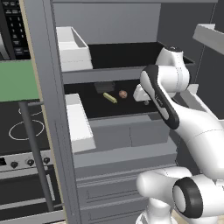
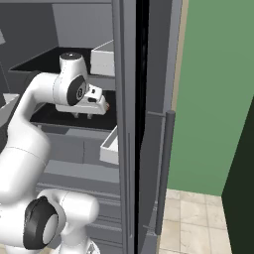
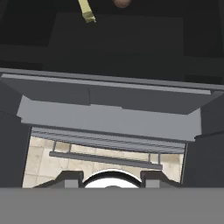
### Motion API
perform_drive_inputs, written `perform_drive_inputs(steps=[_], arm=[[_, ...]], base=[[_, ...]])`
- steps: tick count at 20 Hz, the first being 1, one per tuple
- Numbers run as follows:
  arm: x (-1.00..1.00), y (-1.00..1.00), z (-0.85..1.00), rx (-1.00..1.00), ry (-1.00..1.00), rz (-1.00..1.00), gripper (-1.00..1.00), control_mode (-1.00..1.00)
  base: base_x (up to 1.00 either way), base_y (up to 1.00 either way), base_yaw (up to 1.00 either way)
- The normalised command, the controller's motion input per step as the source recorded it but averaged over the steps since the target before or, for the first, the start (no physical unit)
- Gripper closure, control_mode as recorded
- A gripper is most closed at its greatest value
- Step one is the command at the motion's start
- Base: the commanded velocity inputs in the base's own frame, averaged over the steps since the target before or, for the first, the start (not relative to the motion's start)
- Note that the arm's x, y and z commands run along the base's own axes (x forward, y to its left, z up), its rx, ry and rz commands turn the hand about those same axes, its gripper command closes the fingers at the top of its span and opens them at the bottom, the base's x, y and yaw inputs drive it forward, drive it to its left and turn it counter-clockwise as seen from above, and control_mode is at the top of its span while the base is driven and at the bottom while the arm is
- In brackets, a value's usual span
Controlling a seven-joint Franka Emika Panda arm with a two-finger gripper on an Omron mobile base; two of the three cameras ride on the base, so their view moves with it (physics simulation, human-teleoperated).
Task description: Pick the egg and butter from the fridge and place them by the bowl for mixing.
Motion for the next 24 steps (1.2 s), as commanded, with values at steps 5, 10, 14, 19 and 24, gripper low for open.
perform_drive_inputs(steps=[5, 10, 14, 19, 24], arm=[[0.0, 0.0, 0.0, 0.0, 0.0, 0.0, -1.0, -1.0], [0.0, 0.0, 0.0, 0.0, 0.0, 0.0, -1.0, -1.0], [0.0, 0.0, 0.0, 0.0, 0.0, 0.0, -1.0, -1.0], [0.0, 0.0, 0.0, 0.0, 0.0, 0.0, -1.0, -1.0], [0.0, 0.0, 0.0, 0.0, 0.0, 0.0, -1.0, -1.0]], base=[[0.0, 0.0, 0.0], [0.0, 0.0, 0.0], [0.0, 0.0, 0.0], [0.0, 0.0, 0.0], [0.0, 0.0, 0.0]])
